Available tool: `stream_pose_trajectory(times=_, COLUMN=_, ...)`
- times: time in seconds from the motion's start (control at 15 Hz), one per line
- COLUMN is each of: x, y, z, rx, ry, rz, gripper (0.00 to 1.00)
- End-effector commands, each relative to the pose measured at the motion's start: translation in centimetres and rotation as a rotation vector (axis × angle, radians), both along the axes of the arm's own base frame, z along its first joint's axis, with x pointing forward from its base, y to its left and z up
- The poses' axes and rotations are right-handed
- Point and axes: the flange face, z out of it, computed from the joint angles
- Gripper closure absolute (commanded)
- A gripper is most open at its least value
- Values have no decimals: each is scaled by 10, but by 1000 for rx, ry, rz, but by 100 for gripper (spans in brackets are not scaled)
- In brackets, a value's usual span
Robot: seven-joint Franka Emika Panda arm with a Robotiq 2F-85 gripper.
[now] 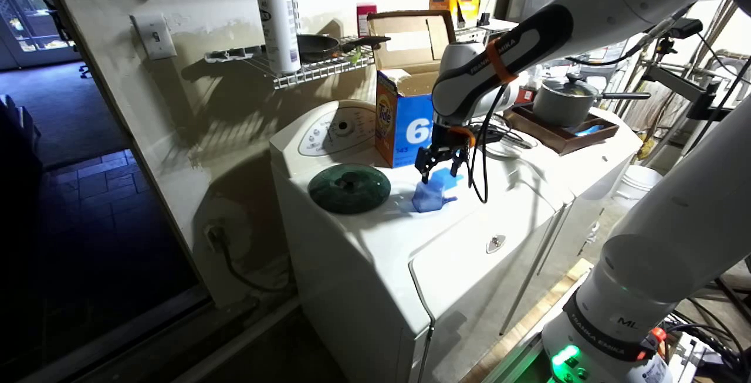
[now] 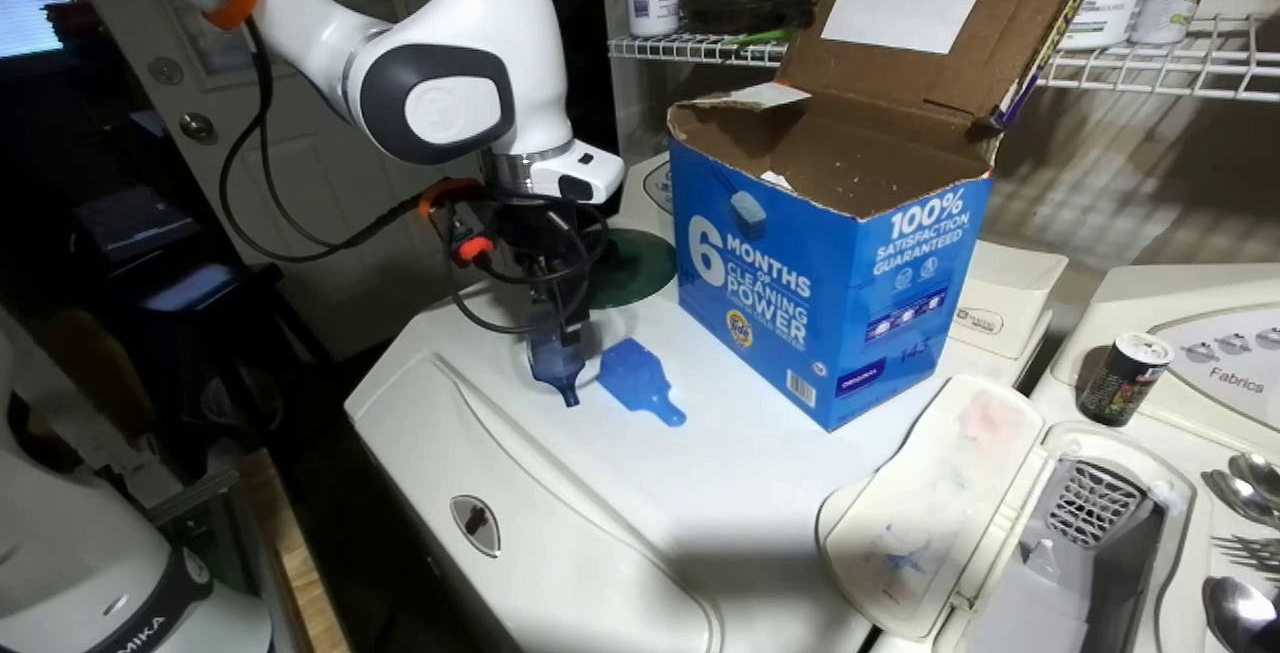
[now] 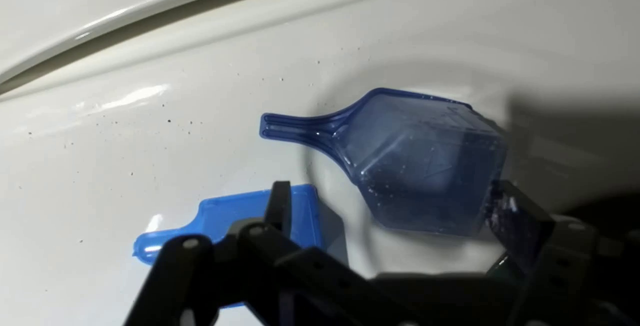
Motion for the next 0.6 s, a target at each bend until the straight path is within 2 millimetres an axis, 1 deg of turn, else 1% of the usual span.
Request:
stream_pose_trajectory(times=0.0, x=12, y=4, z=-7, rx=25, ry=-24, rz=41, gripper=0)
stream_pose_trajectory(times=0.53, x=24, y=10, z=-18, rx=91, ry=-43, rz=55, gripper=0)
